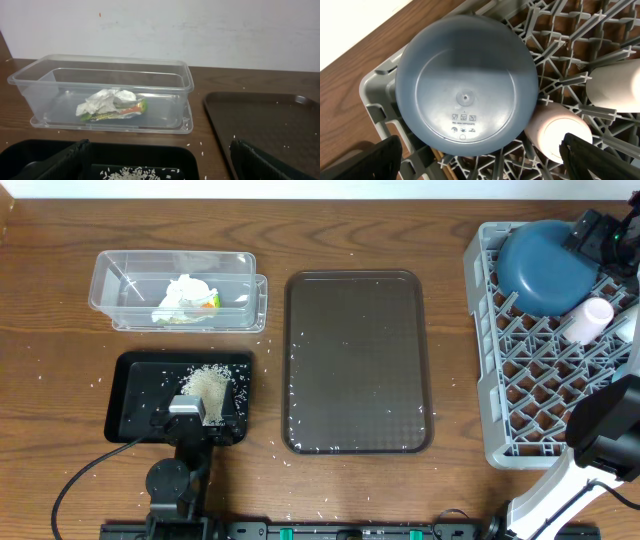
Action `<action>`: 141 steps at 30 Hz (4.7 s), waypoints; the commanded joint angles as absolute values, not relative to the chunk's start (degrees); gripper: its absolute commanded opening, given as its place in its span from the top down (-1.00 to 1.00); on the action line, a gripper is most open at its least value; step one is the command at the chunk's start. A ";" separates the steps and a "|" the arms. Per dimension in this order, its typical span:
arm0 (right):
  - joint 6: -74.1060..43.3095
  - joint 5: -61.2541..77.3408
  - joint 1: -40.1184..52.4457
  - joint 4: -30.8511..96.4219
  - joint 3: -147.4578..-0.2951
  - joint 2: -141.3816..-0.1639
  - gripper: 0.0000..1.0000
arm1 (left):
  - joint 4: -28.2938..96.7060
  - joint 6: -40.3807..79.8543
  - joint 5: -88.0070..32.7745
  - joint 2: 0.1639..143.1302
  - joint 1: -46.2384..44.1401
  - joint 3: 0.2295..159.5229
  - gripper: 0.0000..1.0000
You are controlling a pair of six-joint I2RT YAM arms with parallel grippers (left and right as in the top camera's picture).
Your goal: Sort waste into correct bins and load items into the dishwasher rack
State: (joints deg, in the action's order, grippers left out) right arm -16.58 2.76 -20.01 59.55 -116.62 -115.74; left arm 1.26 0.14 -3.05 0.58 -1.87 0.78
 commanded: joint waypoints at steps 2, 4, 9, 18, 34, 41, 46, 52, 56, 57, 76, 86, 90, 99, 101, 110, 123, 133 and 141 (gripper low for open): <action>-17.12 2.37 -20.08 59.64 -117.23 -114.26 -0.98 | 3.97 -0.40 -2.37 0.23 -1.52 0.23 -0.80; -17.12 2.37 -20.08 59.61 -117.23 -114.26 -0.98 | 3.97 -0.38 -2.37 0.23 -1.52 0.23 -0.81; -17.12 2.37 -20.08 59.61 -117.23 -114.28 -0.97 | 3.97 -0.38 -2.37 0.23 -1.52 0.23 -0.81; -17.12 2.37 -19.79 59.64 -117.23 -109.43 -0.99 | 3.97 -0.38 -2.37 0.23 -1.52 0.23 -0.80; -17.12 2.37 -13.98 59.64 -117.23 -77.21 -0.99 | 3.97 -0.38 -2.37 0.23 -1.52 0.23 -0.81; -17.12 2.39 -1.89 59.77 -117.23 -65.30 -0.99 | 3.97 -0.38 -2.37 0.23 -1.52 0.23 -0.81; -15.59 -0.80 0.58 64.62 -117.21 -59.70 -0.98 | 3.97 -0.38 -2.37 0.23 -1.52 0.23 -0.81; -15.64 -5.19 1.23 76.31 -114.74 -58.89 -0.98 | 3.97 -0.38 -2.37 0.23 -1.52 0.23 -0.81; -15.86 -5.56 2.09 71.92 -106.30 -58.11 -0.99 | 3.97 -0.38 -2.37 0.23 -1.52 0.23 -0.80; -16.27 -5.56 2.46 69.28 -102.80 -57.43 -0.99 | 3.97 -0.38 -2.37 0.23 -1.52 0.23 -0.81; -18.41 0.71 8.08 28.38 -38.26 -26.92 -0.99 | 3.97 -0.38 -2.37 0.23 -1.52 0.23 -0.81; -19.14 1.76 8.32 7.79 -12.53 -8.36 -0.99 | 3.97 -0.38 -2.37 0.23 -1.52 0.23 -0.81; -20.10 1.78 8.34 2.02 -6.26 -4.84 -0.98 | 3.97 -0.38 -2.37 0.23 -1.52 0.23 -0.81; -19.59 1.52 8.27 -2.09 -0.32 -0.27 -0.99 | 3.97 -0.38 -2.37 0.23 -1.52 0.23 -0.81; -17.63 1.54 8.27 -1.93 -0.32 -0.27 -0.99 | 3.97 -0.38 -2.37 0.23 -1.52 0.23 -0.81; -1.98 1.50 8.27 4.43 -0.32 -0.27 -0.98 | 3.97 -0.38 -2.37 0.23 -1.52 0.23 -0.81; -0.75 1.50 8.27 4.27 -0.32 -0.27 -0.98 | 3.97 -0.38 -2.37 0.23 -1.52 0.23 -0.81; -0.73 1.52 8.27 4.27 -0.32 -0.27 -0.99 | 3.97 -0.38 -2.37 0.23 -1.52 0.23 -0.82; -0.73 1.50 8.27 4.27 -0.32 -0.27 -0.98 | 3.97 -0.38 -2.37 0.23 -1.52 0.23 -0.81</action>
State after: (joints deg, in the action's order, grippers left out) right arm -1.85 1.52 7.44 3.99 -0.40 -0.69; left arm 1.91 -0.03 -3.03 0.58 -1.87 1.21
